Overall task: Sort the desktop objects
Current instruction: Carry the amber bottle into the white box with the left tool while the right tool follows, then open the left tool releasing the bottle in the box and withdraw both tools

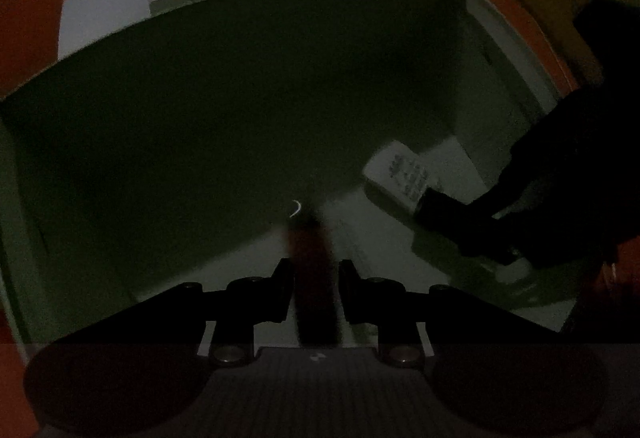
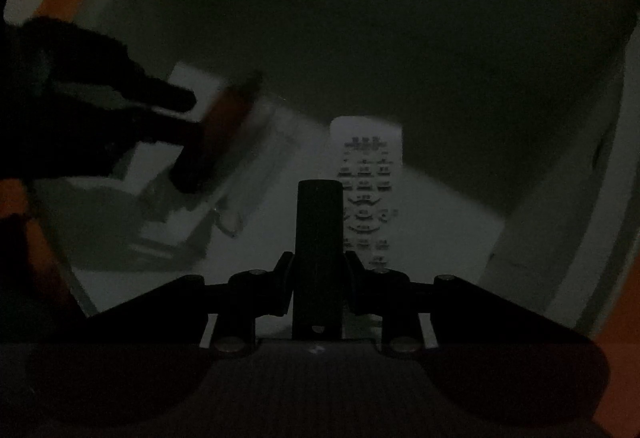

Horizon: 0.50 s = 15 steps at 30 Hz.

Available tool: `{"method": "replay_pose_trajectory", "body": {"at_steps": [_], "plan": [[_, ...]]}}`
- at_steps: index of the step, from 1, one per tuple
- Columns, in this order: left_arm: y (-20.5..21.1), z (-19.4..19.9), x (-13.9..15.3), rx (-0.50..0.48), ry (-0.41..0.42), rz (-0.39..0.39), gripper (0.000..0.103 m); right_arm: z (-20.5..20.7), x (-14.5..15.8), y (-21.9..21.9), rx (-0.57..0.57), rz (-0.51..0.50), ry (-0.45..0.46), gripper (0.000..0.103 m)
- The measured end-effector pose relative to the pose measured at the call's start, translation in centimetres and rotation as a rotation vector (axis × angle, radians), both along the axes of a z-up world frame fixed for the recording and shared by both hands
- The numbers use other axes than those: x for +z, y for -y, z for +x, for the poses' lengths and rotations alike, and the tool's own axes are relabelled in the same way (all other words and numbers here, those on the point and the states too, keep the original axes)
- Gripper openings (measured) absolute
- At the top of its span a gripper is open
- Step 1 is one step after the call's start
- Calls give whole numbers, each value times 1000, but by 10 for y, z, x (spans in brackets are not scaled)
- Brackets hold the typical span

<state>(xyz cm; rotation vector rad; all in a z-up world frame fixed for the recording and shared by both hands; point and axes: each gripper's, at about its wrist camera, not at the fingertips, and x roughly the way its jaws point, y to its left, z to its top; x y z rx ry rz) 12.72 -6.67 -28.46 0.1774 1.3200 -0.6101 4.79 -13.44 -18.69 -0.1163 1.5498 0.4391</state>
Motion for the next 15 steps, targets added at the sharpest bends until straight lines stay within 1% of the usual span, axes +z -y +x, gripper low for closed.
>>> {"method": "replay_pose_trajectory", "body": {"at_steps": [10,15], "plan": [[8,-2,-8,-14,-42,10,21,-1,-4,-1,19,-14,4,28],[9,-6,-11,-12,-59,13,21,-2,-3,-10,25,-16,6,29]]}}
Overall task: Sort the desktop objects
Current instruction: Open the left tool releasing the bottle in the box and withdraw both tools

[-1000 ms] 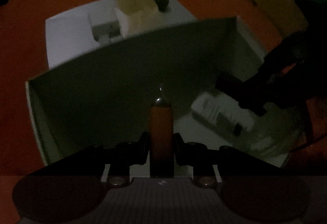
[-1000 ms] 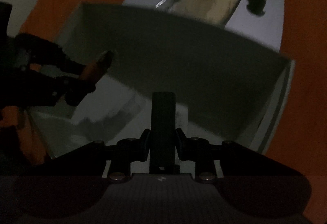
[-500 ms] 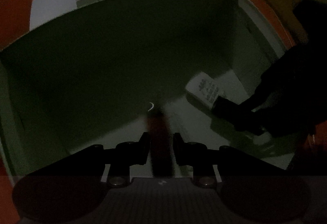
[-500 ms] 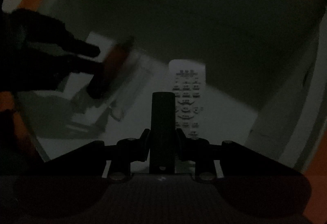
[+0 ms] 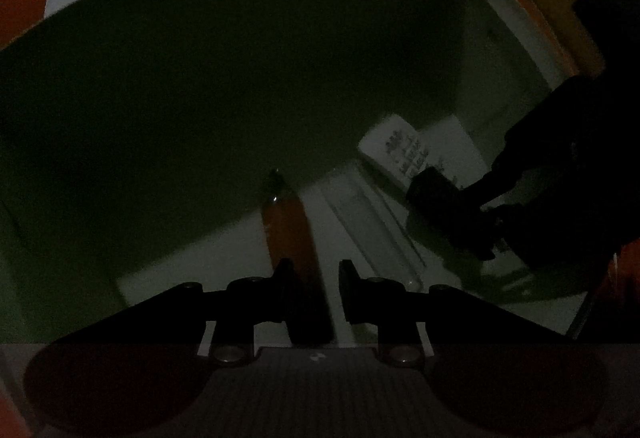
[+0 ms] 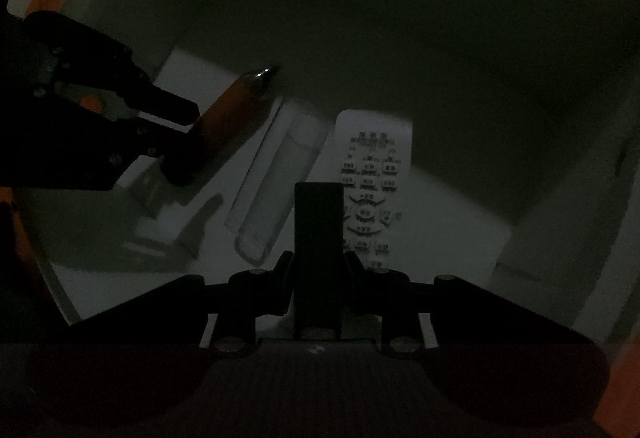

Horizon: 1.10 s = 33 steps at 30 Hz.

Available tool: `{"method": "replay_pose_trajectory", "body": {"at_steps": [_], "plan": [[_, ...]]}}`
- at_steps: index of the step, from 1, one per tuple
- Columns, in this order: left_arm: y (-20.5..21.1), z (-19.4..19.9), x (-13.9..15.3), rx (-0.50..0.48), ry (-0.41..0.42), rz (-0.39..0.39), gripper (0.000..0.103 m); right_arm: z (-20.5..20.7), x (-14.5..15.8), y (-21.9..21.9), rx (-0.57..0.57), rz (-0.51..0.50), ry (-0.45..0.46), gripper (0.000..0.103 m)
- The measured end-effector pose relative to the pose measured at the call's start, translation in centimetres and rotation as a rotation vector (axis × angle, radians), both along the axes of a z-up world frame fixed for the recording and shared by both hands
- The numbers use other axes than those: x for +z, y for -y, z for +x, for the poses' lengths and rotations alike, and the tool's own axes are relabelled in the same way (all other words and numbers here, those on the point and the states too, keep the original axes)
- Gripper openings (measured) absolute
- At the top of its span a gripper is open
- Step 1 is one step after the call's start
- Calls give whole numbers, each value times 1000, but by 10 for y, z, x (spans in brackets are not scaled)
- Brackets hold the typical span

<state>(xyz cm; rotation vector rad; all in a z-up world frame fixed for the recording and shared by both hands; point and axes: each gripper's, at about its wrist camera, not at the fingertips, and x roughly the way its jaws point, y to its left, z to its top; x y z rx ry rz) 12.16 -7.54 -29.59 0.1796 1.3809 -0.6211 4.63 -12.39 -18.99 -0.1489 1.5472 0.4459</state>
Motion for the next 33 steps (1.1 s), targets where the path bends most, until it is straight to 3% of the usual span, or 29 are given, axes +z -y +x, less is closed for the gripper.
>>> {"method": "replay_pose_trajectory", "body": {"at_steps": [3,5,6,7,9,12,15,20,22,23,27,33], "plan": [[2,-2,0,-6,-1,3,21,1,2,1,3,-3,2,29],[3,-2,2,-4,0,5,27,2,2,2,-1,-5,4,30],[3,-1,4,4,3,5,48,2,3,3,-1,-6,8,30],[2,0,6,16,10,4,75,2,3,1,6,-5,20,31],[-1,2,12,45,42,-14,90,1,6,-1,18,-4,44,36],[-2,5,21,56,67,-48,95,6,20,2,10,2,75,46],[-13,10,35,138,93,-139,103,11,35,5,0,5,106,63],[-37,13,51,336,176,-284,103,13,67,13,-12,52,179,84],[-44,14,57,345,221,-326,103,13,79,17,-10,57,216,88],[-44,15,58,319,237,-333,103,13,84,18,-12,57,229,93],[-38,21,63,207,240,-303,103,19,95,26,-46,63,211,95],[-34,45,79,190,273,-185,103,43,115,43,-100,55,258,96]]}}
